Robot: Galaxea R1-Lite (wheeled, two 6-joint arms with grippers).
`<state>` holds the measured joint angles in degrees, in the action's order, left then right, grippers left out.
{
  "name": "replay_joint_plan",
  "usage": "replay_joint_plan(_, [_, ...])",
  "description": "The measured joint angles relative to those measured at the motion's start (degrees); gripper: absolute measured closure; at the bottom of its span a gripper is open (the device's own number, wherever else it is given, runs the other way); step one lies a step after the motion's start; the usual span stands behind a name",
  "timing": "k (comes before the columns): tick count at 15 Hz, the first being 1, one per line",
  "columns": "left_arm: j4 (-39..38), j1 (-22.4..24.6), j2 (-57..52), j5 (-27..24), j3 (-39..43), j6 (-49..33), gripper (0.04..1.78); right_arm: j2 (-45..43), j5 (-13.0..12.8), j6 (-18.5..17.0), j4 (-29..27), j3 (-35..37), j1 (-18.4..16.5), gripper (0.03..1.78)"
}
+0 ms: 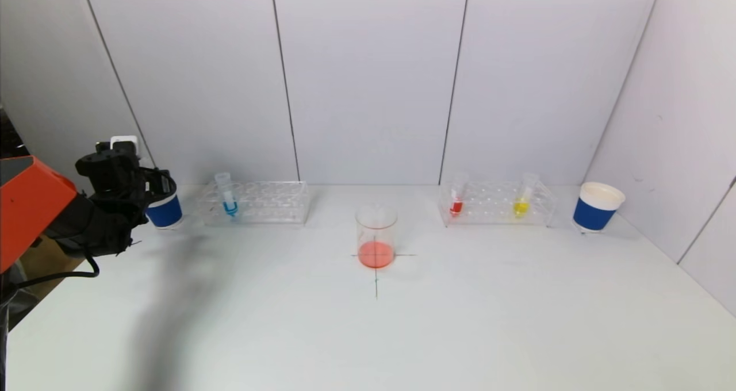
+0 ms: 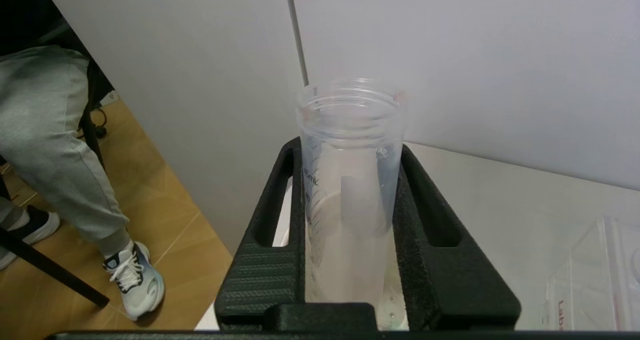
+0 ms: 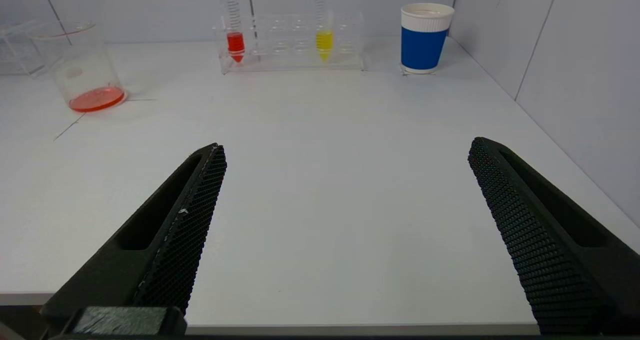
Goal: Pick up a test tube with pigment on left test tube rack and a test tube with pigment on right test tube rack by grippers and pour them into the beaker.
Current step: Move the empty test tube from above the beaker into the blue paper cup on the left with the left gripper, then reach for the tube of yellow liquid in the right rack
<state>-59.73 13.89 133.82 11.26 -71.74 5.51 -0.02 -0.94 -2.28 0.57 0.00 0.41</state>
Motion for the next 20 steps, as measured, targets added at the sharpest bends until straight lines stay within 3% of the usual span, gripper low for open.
replay_joint_plan(2, [-1.69, 0.04, 0.02, 0.02, -0.04, -0.02, 1.09, 0.0, 0.0, 0.0, 0.02, 0.0, 0.0, 0.05])
replay_joint_plan(6, [-1.93, 0.04, 0.02, 0.0, -0.04, 0.0, 0.46, 0.0, -0.02, 0.0, 0.02, 0.0, 0.0, 0.05])
replay_joint_plan(9, [-2.04, 0.04, 0.0, 0.0, 0.13, 0.02, 0.15, 0.0, -0.02, 0.0, 0.0, 0.0, 0.0, 0.05])
replay_joint_plan(11, [-2.04, 0.06, -0.02, -0.02, 0.33, 0.09, 0.05, 0.0, -0.02, 0.0, 0.0, 0.0, 0.0, 0.05])
replay_joint_plan(20, [-2.08, -0.99, -5.51, -0.05, 5.27, 0.35, 0.06, 0.0, -0.02, 0.0, 0.02, 0.0, 0.0, 0.05])
